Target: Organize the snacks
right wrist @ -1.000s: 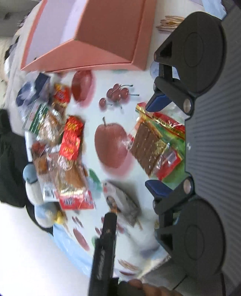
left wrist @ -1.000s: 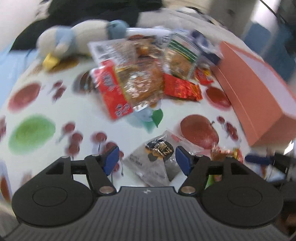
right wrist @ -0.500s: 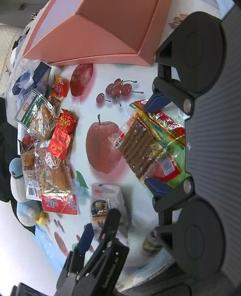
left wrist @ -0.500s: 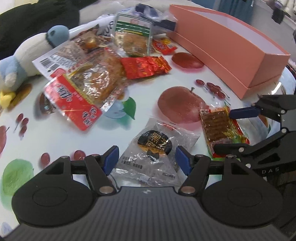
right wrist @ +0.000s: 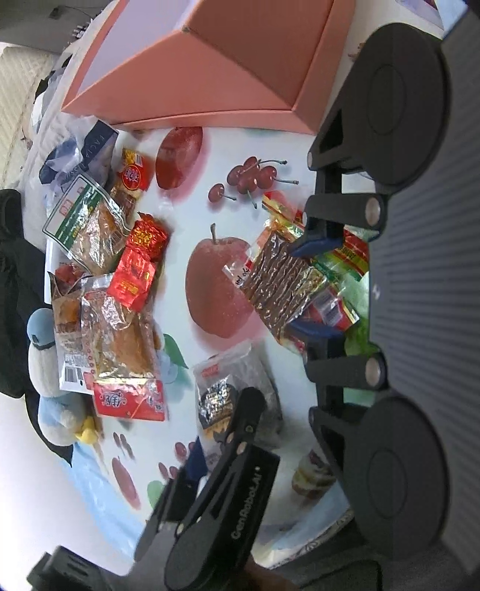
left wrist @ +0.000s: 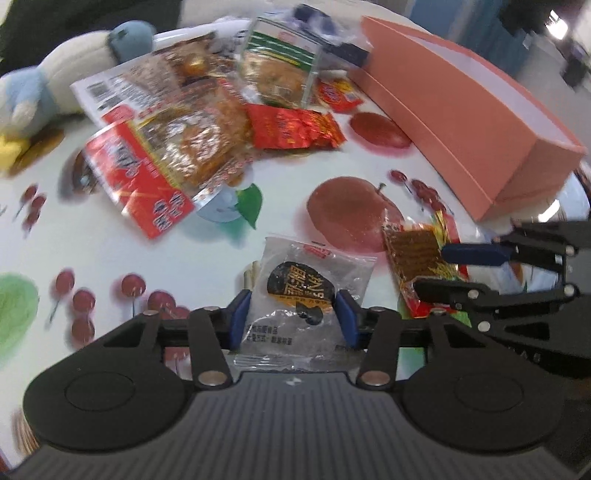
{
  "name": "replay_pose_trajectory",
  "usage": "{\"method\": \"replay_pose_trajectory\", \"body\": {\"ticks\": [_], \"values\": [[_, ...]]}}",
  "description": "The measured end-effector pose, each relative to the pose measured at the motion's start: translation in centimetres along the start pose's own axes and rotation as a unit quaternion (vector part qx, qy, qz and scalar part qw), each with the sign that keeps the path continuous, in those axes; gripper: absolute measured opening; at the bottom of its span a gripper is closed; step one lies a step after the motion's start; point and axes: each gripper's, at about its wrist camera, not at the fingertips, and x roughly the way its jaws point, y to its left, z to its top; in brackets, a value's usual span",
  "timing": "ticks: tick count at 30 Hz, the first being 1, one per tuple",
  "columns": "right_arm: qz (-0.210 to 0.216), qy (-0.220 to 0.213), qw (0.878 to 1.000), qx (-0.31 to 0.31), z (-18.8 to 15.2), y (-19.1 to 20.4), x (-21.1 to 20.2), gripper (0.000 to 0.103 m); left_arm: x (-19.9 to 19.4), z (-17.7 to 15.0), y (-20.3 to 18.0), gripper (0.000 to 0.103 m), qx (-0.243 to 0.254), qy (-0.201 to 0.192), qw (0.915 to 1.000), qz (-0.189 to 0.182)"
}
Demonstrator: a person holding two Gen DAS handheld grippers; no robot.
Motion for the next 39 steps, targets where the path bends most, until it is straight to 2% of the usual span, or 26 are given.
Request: {"method": "replay_pose_trajectory", "body": {"ticks": [8, 17, 29, 30, 35, 39], "values": [[-0.010, -0.021, 1.000, 0.018, 0.1, -0.4, -1.8, 0.039, -2.0, -0.9, -0.5, 0.051, -0.103, -0.020, 0.9943, 0.021], [-0.022, -0.049, 0.998, 0.019, 0.6, -0.4, -4.9, 0.039, -4.7, -1.2, -1.5, 0.051, -0.173, -0.052, 0.9828, 0.037], [-0.044, -0.081, 0.996, 0.002, 2.0, -0.2, -8.1, 0.038, -8.1, 0.0, -3.3, 0.051, -0.182, -0.086, 0.9789, 0.036], [-0.045, -0.083, 0.996, 0.001, 2.0, -0.2, -8.1, 0.033, -8.2, -0.1, -3.3, 0.051, -0.185, -0.087, 0.9782, 0.036], [-0.048, -0.082, 0.995, -0.002, 1.7, -0.2, -7.9, 0.032, -8.0, -0.7, -3.6, 0.051, -0.196, -0.083, 0.9764, 0.035], [-0.051, -0.066, 0.997, 0.001, 0.8, -0.3, -6.6, 0.028, -8.0, -1.2, -3.8, 0.051, -0.197, -0.075, 0.9768, 0.038]]}}
